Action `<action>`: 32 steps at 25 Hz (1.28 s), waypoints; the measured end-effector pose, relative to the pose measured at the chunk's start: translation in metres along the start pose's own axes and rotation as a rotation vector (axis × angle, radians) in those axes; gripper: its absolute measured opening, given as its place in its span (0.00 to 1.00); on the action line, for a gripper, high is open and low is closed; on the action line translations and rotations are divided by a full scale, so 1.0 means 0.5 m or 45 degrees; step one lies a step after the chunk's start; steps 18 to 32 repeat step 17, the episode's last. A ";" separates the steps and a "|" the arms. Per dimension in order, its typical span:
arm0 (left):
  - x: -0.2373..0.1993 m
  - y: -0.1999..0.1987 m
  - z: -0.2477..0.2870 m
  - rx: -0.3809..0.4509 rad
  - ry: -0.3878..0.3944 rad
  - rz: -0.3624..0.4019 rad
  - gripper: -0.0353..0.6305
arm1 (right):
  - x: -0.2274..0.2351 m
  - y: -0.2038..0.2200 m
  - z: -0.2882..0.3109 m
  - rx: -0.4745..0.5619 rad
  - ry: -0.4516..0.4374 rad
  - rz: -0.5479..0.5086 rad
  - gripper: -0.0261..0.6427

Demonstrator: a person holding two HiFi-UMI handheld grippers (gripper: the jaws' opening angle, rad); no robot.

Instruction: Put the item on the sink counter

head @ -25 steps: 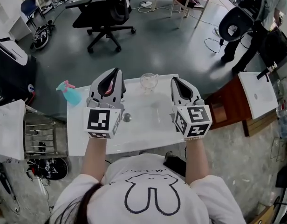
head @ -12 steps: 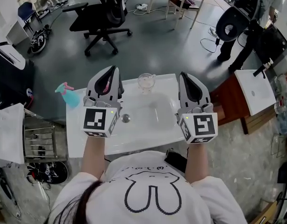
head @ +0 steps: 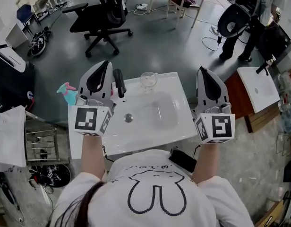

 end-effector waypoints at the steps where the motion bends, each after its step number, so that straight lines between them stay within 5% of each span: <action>1: -0.001 -0.003 -0.002 0.002 0.000 0.008 0.07 | 0.001 0.000 -0.003 -0.002 0.000 -0.004 0.08; 32: 0.006 -0.019 -0.003 0.022 0.002 0.069 0.07 | -0.024 -0.004 -0.002 -0.004 -0.068 -0.065 0.08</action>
Point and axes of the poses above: the fingertips, and each gripper's own axes: z forward along the fingers, x to its right, y out of its underside, the point moved 10 cm from there along -z, backward along the fingers, and after that the axes turned 3 degrees about -y, right-handed, at the moved point
